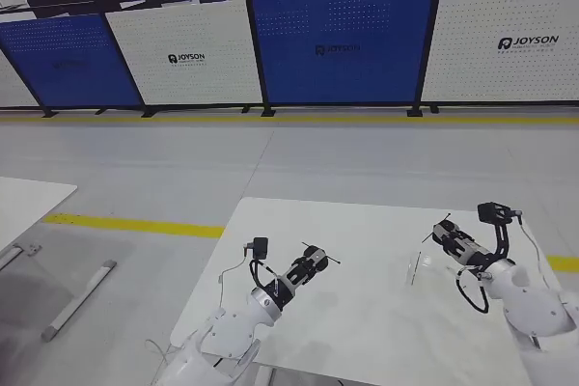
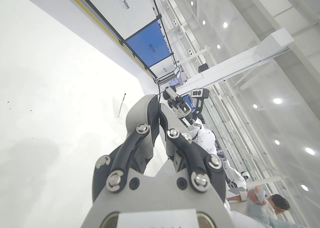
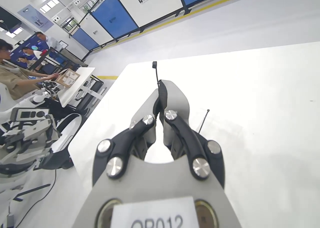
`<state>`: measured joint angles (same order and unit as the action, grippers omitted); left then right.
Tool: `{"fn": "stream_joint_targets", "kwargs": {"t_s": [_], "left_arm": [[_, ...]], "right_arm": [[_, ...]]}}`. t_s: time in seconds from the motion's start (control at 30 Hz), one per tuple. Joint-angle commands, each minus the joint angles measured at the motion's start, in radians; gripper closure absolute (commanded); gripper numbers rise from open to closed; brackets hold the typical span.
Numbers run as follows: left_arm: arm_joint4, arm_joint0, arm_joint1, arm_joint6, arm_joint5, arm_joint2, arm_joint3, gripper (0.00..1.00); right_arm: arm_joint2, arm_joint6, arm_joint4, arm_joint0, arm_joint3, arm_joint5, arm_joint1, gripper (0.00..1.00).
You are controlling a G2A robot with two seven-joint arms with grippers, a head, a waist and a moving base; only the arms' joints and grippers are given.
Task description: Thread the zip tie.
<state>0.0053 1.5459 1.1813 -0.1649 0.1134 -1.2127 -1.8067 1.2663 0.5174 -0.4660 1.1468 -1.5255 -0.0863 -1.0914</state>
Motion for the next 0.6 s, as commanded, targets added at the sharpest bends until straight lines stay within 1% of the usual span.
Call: {"fn": "stream_joint_targets", "kwargs": {"t_s": [0.0,0.1,0.17,0.27,0.3,0.37,0.4,0.43,0.57], "left_arm": [[0.040,-0.012,0.003,0.030,-0.014,0.014,0.002,1.00],[0.083,-0.041,0.010,0.069,-0.048,0.053,0.029,1.00],[0.089,-0.064,0.017,0.075,-0.062,0.083,0.061,1.00],[0.076,-0.089,0.024,0.081,-0.067,0.108,0.102,1.00],[0.070,-0.098,0.026,0.083,-0.063,0.112,0.118,1.00],[0.052,-0.103,0.029,0.091,-0.059,0.116,0.139,1.00],[0.017,-0.104,0.031,0.091,-0.051,0.114,0.144,1.00],[0.008,-0.104,0.032,0.089,-0.048,0.114,0.145,1.00],[0.008,-0.104,0.032,0.089,-0.048,0.114,0.145,1.00]], "right_arm": [[0.000,0.000,0.000,0.000,0.000,0.000,0.000,1.00],[0.000,-0.004,0.001,0.002,-0.002,-0.001,0.000,1.00],[-0.005,-0.047,0.011,0.028,-0.024,-0.010,-0.003,1.00],[-0.012,-0.099,0.045,0.068,-0.048,-0.024,-0.008,1.00],[-0.020,-0.117,0.089,0.085,-0.054,-0.030,-0.013,1.00],[-0.042,-0.120,0.186,0.103,-0.044,-0.057,-0.022,1.00],[-0.057,-0.117,0.184,0.095,-0.027,-0.047,-0.025,1.00],[-0.057,-0.117,0.184,0.095,-0.027,-0.047,-0.025,1.00],[-0.057,-0.117,0.184,0.095,-0.027,-0.047,-0.025,1.00]]}}
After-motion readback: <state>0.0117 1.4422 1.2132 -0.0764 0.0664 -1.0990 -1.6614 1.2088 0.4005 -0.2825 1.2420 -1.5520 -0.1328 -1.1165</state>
